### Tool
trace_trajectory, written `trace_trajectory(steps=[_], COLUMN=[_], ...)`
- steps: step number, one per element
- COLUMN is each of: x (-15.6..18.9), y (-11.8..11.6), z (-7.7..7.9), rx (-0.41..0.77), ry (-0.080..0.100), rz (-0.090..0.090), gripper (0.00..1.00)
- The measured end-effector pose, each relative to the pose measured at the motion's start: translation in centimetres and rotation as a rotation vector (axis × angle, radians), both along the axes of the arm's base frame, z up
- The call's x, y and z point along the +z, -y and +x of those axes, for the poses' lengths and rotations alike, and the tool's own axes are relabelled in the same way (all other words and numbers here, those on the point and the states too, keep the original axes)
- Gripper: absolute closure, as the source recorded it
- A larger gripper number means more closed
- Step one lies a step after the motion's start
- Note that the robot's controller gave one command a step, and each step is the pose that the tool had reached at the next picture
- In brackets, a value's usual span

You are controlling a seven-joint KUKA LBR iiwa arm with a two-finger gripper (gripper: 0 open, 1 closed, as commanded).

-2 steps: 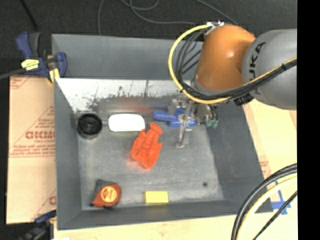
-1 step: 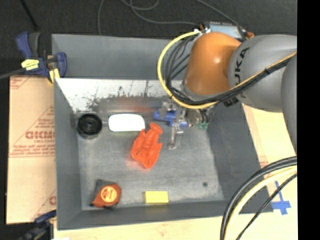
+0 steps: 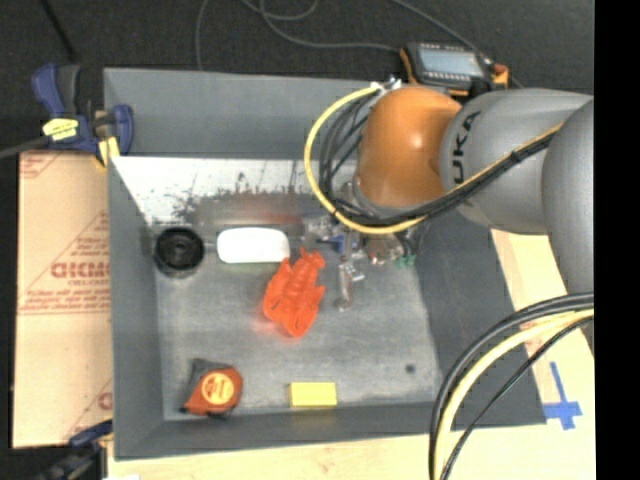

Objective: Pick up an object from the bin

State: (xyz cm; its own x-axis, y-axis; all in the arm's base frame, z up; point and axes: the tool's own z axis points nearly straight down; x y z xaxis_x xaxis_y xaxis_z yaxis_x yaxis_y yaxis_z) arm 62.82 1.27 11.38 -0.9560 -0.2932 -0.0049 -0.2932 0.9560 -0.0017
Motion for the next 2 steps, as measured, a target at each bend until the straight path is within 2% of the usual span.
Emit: trace_trajectory(steps=[1,2], x=[-3.5,-4.1], y=[2.1,0.5], z=[0.4,-1.1], rx=[0.220,0.259], ry=[0.001,0.002], rz=[-0.001,-0.003], gripper=[0.00,0.00])
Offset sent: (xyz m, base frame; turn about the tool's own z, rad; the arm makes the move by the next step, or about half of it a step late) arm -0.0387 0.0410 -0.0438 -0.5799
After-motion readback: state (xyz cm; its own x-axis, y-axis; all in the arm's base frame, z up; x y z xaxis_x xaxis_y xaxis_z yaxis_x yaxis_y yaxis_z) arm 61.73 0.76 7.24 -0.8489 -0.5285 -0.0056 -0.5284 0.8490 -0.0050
